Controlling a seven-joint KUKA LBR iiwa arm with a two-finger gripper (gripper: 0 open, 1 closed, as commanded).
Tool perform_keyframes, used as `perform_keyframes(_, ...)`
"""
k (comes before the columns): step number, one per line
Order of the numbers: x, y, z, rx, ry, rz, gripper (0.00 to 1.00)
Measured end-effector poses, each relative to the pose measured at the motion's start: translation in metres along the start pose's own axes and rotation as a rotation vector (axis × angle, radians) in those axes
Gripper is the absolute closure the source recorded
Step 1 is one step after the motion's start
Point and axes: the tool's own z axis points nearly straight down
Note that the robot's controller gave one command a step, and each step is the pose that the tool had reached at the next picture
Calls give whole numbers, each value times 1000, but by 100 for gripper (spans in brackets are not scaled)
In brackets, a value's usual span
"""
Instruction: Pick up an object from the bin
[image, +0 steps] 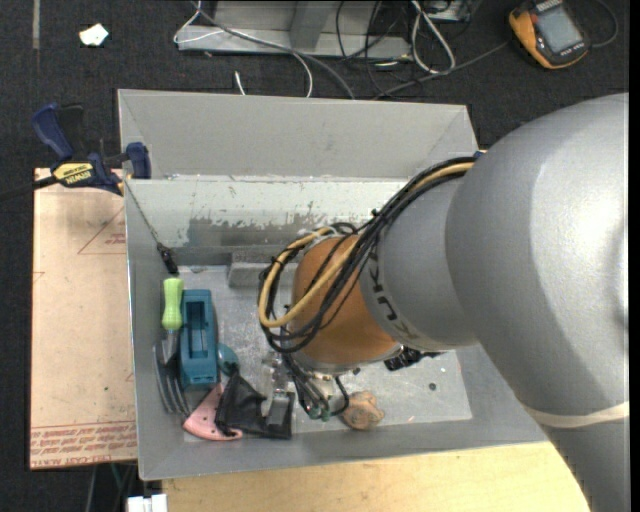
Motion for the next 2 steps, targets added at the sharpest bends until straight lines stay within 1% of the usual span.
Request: perform_keyframes(2, 0, 0, 0, 0, 0, 0, 100)
